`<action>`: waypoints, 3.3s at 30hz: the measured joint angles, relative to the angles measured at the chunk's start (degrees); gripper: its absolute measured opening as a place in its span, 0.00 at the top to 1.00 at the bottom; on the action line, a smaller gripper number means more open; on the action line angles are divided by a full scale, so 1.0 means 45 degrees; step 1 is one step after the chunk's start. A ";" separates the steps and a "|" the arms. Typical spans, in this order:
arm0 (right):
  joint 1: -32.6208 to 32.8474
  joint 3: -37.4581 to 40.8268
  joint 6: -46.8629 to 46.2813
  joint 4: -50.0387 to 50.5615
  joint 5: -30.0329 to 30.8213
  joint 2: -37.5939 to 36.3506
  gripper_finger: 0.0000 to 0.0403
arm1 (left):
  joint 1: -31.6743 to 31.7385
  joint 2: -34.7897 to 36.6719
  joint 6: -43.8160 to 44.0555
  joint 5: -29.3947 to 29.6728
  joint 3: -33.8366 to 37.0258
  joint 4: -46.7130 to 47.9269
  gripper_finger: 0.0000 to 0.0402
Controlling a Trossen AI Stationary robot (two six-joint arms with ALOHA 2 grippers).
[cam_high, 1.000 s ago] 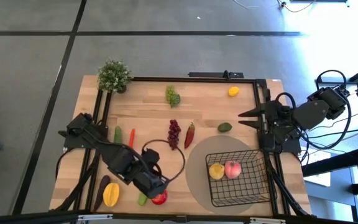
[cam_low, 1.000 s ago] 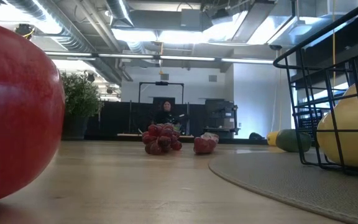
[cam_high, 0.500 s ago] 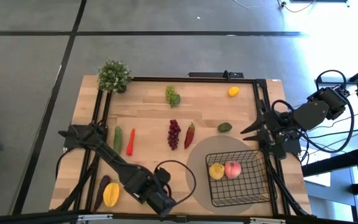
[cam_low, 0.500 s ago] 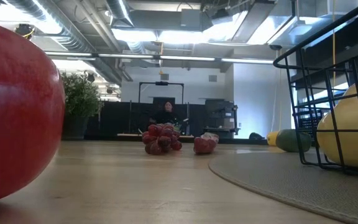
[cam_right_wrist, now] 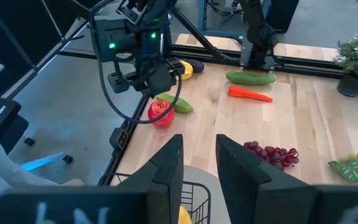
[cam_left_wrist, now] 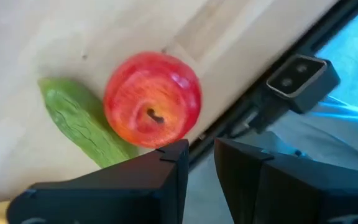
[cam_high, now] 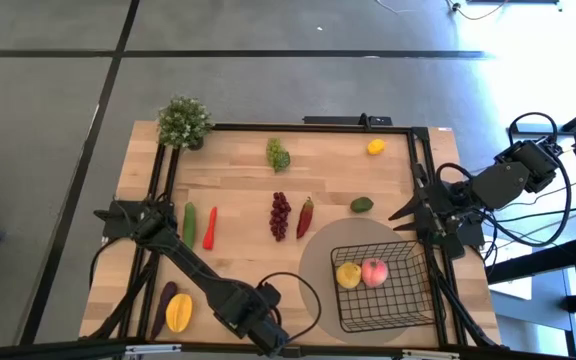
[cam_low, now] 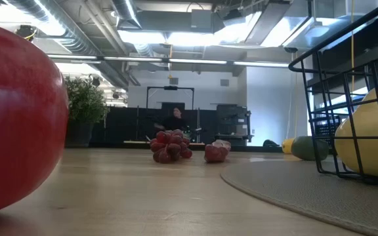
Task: Build produce basket
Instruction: Put the apple into the wire basket
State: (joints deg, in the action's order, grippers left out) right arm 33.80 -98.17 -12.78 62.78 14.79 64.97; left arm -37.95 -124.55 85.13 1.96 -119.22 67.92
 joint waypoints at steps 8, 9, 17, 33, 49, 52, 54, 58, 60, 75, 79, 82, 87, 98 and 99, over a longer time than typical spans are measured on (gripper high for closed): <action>0.0000 0.0002 0.0370 0.0029 -0.0007 0.0000 0.78 | 0.0027 -0.0233 0.0044 0.0613 -0.0024 0.0078 0.83; 0.0000 0.0005 0.0383 0.0033 -0.0007 0.0004 0.78 | 0.0029 -0.0359 0.0047 0.0572 -0.0015 0.0122 0.83; 0.0000 0.0005 0.0325 0.0112 -0.0007 0.0005 0.78 | 0.0030 -0.0994 0.0047 -0.0040 0.0005 0.0180 0.83; 0.0000 0.0005 0.0309 0.0112 -0.0002 0.0005 0.78 | 0.0034 -0.0911 0.0392 -0.0803 0.0005 0.0088 0.83; 0.0002 0.0010 0.0296 0.0219 0.0018 0.0005 0.78 | 0.0034 -0.0450 0.0387 0.0275 -0.0015 0.0720 0.83; 0.0000 0.0010 0.0292 0.0223 0.0018 0.0005 0.78 | 0.0015 -0.0481 0.0389 0.0304 0.0003 0.0841 0.83; 0.0002 0.0010 0.0291 0.0228 0.0018 0.0005 0.78 | 0.0015 -0.0511 0.0392 0.0312 0.0000 0.0805 0.83; 0.0005 0.0010 0.0291 0.0238 0.0018 0.0005 0.78 | 0.0010 -0.0654 0.0387 0.0440 -0.0005 0.0793 0.83; 0.0002 0.0010 0.0291 0.0280 0.0021 0.0005 0.78 | 0.0010 -0.0823 0.0388 0.0432 -0.0015 0.0766 0.83; 0.0002 0.0010 0.0291 0.0306 0.0023 0.0005 0.78 | 0.0013 -0.1103 0.0387 0.0722 0.0000 0.1149 0.83; 0.0000 0.0010 0.0291 0.0306 0.0023 0.0005 0.78 | 0.0010 -0.1103 0.0387 0.0735 0.0000 0.1481 0.84; 0.0000 0.0010 0.0291 0.0306 0.0023 0.0005 0.78 | 0.0011 -0.1104 0.0387 0.0732 0.0000 0.1754 0.87; 0.0002 0.0010 0.0291 0.0306 0.0023 0.0005 0.78 | 0.0010 -0.1121 0.0286 0.0759 0.0000 0.1822 0.96; 0.0002 0.0010 0.0306 0.0306 0.0023 0.0005 0.78 | 0.0035 -0.1120 0.0033 0.1110 0.0000 0.1741 0.99; 0.0000 0.0010 0.0334 0.0306 0.0023 0.0005 0.78 | 0.0048 -0.1117 -0.0106 0.1090 0.0000 0.1688 1.00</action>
State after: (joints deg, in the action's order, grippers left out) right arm 33.80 -98.13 -11.27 64.16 14.90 64.99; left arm -37.74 -129.58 84.65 6.87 -119.22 75.51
